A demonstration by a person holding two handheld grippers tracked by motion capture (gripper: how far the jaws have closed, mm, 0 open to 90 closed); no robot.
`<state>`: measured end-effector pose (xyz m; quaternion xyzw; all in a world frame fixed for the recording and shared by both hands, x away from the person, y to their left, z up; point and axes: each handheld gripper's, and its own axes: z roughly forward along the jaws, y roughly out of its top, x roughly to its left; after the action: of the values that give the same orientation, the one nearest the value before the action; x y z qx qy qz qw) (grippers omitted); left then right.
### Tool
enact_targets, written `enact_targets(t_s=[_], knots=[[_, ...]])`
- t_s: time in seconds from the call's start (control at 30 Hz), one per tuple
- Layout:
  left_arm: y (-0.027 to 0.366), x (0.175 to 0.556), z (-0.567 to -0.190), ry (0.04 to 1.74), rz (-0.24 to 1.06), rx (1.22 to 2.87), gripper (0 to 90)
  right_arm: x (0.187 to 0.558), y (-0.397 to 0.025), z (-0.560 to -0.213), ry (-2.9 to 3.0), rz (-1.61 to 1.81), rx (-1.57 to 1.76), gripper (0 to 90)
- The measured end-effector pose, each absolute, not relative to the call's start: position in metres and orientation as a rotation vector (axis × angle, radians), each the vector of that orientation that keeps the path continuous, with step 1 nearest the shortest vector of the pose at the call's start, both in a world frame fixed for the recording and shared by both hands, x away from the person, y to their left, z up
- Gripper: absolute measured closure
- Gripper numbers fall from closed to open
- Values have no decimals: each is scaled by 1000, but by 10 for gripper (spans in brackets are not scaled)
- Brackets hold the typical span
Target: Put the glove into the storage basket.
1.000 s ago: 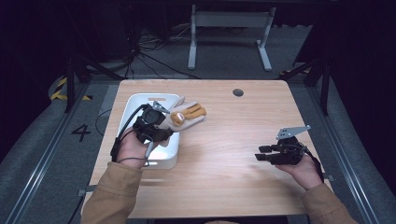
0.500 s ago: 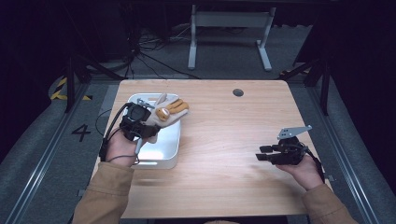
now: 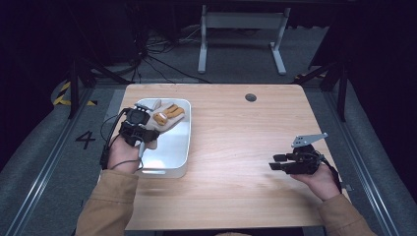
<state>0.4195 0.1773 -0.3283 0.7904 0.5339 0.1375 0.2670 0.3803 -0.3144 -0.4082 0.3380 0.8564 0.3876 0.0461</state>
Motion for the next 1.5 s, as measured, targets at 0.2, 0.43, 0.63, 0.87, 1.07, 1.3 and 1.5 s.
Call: enact_targets(t_s=[0.2,0.43,0.63,0.87,1.07,1.3,1.5], knots=[[180,426,-335,1506,351,2122,660,380,-315,-409,2614,1188,1035,569],[181,434,-345,1568,319,2106,660,383,-319,-411,2619,1191,1036,567],[179,439,-353,1606,305,2098,659,385,-321,-412,2631,1203,1032,565],[171,442,-356,1658,298,2110,658,384,-316,-414,2664,1209,985,562],[167,448,-360,1693,270,2117,657,381,-311,-414,2684,1195,939,561],[166,454,-372,1722,216,2113,650,377,-307,-410,2681,1205,917,560],[167,460,-381,1762,194,2114,648,375,-305,-411,2687,1198,913,557]])
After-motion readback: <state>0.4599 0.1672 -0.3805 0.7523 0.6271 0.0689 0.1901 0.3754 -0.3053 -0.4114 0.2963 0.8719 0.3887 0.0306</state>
